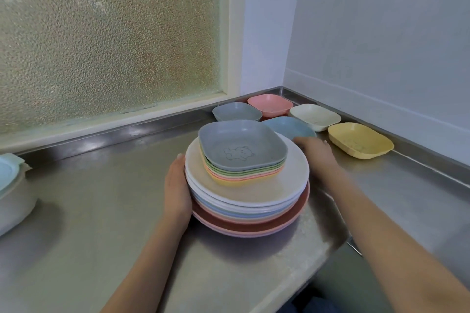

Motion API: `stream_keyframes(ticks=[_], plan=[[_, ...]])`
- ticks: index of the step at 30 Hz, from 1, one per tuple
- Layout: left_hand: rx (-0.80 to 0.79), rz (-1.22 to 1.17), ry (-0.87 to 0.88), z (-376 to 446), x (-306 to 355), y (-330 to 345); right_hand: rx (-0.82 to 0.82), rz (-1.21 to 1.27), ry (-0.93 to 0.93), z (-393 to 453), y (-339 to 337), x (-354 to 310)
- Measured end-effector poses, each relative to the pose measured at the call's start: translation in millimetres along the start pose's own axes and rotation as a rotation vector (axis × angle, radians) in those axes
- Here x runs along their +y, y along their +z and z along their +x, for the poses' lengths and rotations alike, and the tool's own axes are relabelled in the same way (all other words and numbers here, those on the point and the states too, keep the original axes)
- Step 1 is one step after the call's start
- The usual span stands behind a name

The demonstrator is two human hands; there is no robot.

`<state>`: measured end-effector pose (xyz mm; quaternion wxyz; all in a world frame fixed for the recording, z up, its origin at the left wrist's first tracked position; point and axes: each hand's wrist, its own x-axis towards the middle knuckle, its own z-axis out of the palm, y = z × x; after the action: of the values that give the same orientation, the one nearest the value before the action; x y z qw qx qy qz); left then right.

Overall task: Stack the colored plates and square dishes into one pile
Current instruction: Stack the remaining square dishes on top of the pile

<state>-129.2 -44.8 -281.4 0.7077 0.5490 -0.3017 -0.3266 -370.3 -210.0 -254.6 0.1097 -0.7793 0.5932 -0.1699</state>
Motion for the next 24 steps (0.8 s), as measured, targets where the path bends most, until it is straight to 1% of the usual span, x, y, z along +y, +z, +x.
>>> stream_keyframes(ticks=[2,4,7,10,14,17,19,23,24], plan=[[-0.022,0.010,-0.003,0.5,-0.6,-0.3,0.101,0.134,-0.005,-3.9,-4.9,-4.0],[-0.017,0.018,-0.004,1.6,-1.3,-0.7,0.202,0.214,-0.053,-6.1,-13.6,-10.3],[0.003,0.023,0.006,2.5,-1.9,0.5,0.296,0.273,-0.232,-13.2,-36.9,-31.1],[0.006,0.031,0.006,1.9,-0.8,1.3,0.342,0.280,-0.432,-30.7,-57.6,-61.5],[0.026,0.036,-0.013,2.7,-1.4,0.0,0.396,0.240,-0.592,-68.3,-77.3,-99.3],[-0.001,0.038,-0.011,3.1,-2.2,-0.4,0.402,0.233,-0.659,-105.2,-82.0,-119.9],[-0.020,0.028,0.004,3.7,-1.5,0.1,0.385,0.170,-0.667,-124.4,-77.0,-127.7],[-0.042,0.005,-0.007,5.5,-2.1,-0.2,0.180,0.101,-0.574,-139.1,-57.3,-128.8],[-0.045,0.003,-0.013,5.3,-2.6,-0.5,0.161,0.091,-0.559,-138.9,-53.8,-126.1]])
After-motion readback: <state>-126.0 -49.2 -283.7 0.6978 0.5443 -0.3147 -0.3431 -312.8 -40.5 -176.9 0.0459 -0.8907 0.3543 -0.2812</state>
